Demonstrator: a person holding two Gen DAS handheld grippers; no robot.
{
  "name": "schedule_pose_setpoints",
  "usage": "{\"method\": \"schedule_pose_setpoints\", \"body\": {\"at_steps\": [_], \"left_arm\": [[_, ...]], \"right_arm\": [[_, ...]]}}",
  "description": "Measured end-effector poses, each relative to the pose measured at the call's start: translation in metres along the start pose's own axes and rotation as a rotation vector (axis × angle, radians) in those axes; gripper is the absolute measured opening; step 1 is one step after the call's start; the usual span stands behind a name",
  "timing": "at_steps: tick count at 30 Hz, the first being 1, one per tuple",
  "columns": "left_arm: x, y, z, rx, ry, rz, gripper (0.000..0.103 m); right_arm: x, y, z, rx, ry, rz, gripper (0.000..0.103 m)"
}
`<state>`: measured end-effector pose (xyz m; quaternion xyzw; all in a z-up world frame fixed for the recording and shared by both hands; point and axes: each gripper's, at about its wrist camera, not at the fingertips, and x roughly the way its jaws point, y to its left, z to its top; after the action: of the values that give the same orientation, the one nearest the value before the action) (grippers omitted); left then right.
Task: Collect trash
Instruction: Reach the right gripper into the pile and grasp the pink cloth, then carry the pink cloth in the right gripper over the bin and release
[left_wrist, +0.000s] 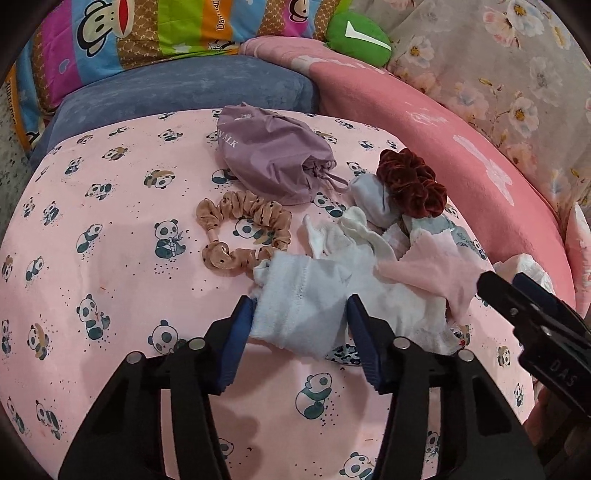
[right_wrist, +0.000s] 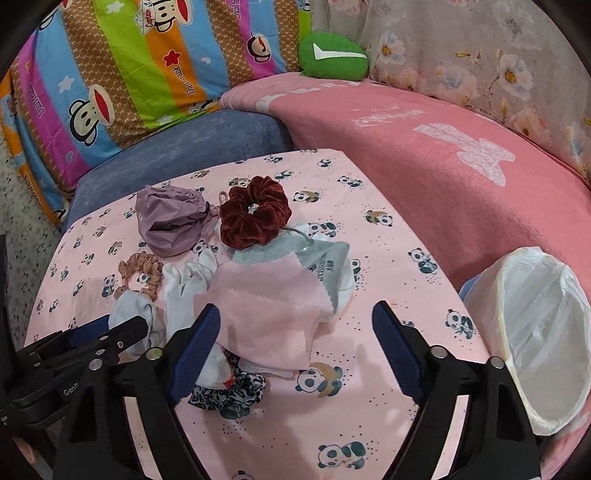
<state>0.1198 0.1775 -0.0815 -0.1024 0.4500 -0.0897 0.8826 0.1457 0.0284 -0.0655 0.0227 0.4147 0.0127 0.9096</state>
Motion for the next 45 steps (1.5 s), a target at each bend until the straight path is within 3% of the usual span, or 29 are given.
{"method": "schedule_pose_setpoints", "body": {"at_steps": [4,8,10,20,29,45], "left_arm": [[-0.002,-0.001,0.0,0.01,-0.002,-0.019,0.039],[-0.004,-0.004,0.001,0.021,-0.006,-0.014,0.033],[-0.008,-0.004,0.001,0.02,-0.01,-0.013,0.029],[-0.04,-0.023,0.011,0.042,-0.074,-0.019,0.025],[-0.071,-0.066,0.026,0.108,-0.142,-0.034,0.025],[-0.088,-0.193,0.023,0.304,-0.197,-0.153,0.025]], "right_arm": [[0.015,0.008,-0.003,-0.002,0.037,0.041,0.048],[0.026,0.014,-0.007,-0.01,0.073,0.071,0.011],[0.023,0.015,-0.01,0.001,0.064,0.092,0.006],[-0.03,0.01,0.004,0.004,-0.044,0.111,0.004],[-0.095,-0.019,0.025,0.032,-0.169,0.097,0.004],[-0.171,-0.14,0.018,0.162,-0.285,-0.043,0.004]]}}
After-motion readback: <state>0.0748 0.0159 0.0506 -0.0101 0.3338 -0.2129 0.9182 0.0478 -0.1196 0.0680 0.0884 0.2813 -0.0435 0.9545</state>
